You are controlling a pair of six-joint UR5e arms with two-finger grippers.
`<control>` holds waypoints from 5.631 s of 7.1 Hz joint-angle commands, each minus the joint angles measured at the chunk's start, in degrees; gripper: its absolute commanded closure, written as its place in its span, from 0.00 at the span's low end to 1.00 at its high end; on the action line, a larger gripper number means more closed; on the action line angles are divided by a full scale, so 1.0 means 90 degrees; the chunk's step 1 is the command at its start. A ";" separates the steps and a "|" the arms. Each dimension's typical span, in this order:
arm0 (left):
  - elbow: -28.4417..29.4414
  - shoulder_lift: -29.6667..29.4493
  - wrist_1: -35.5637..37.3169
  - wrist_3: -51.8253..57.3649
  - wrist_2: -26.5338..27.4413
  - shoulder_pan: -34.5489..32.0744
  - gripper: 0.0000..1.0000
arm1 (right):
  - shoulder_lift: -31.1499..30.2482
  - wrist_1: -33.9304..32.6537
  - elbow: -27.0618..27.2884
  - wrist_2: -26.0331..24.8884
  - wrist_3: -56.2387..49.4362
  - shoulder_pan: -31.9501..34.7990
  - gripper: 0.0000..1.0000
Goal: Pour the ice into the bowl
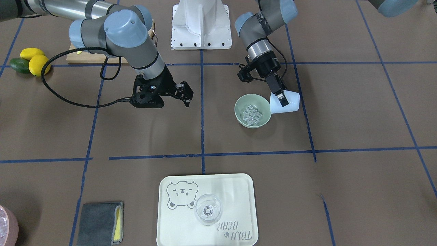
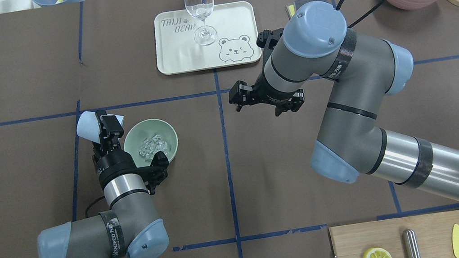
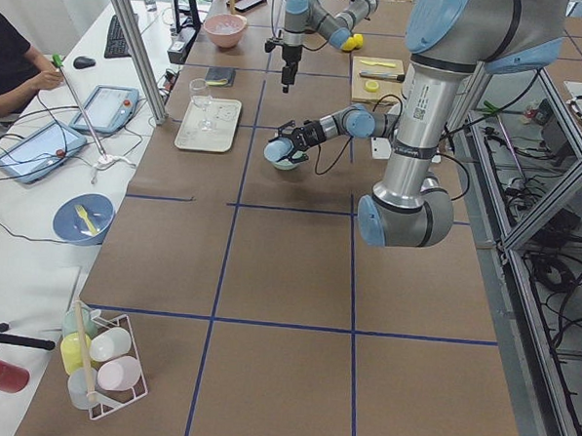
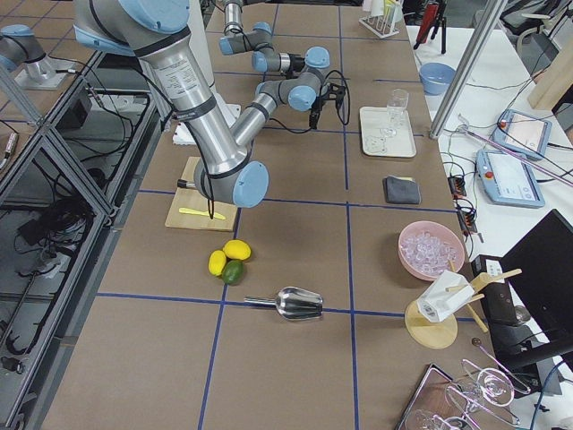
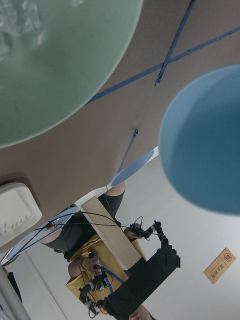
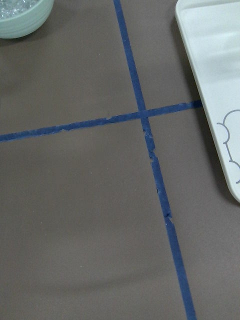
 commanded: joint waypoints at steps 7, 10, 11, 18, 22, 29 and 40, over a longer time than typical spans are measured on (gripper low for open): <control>-0.0086 0.0238 -0.1494 -0.2387 -0.0060 -0.0050 1.00 | 0.0003 -0.0002 0.0000 0.0039 0.0000 0.0059 0.00; -0.0455 0.0471 -0.1562 -0.3561 -0.0645 -0.0099 1.00 | 0.0023 -0.0002 0.0000 0.0029 0.0010 0.0069 0.00; -0.0737 0.0840 -0.1601 -0.4055 -0.0637 -0.0099 1.00 | 0.0023 -0.0012 0.0000 0.0029 0.0000 0.0069 0.00; -0.0080 0.4035 -0.8547 -0.4695 -0.1172 -0.0109 1.00 | 0.0062 -0.0041 0.0059 0.0068 0.0010 0.0078 0.00; 0.0605 0.4495 -1.0768 -0.4792 -0.1974 -0.0469 1.00 | 0.0062 -0.0041 0.0078 0.0068 0.0019 0.0078 0.00; 0.2042 0.4369 -1.2344 -0.6609 -0.2013 -0.0724 1.00 | 0.0062 -0.0070 0.0185 0.0068 0.0029 0.0069 0.00; 0.2287 0.4612 -1.3210 -0.6785 -0.2570 -0.0763 0.00 | 0.0110 -0.0080 0.0244 0.0068 0.0068 0.0059 0.00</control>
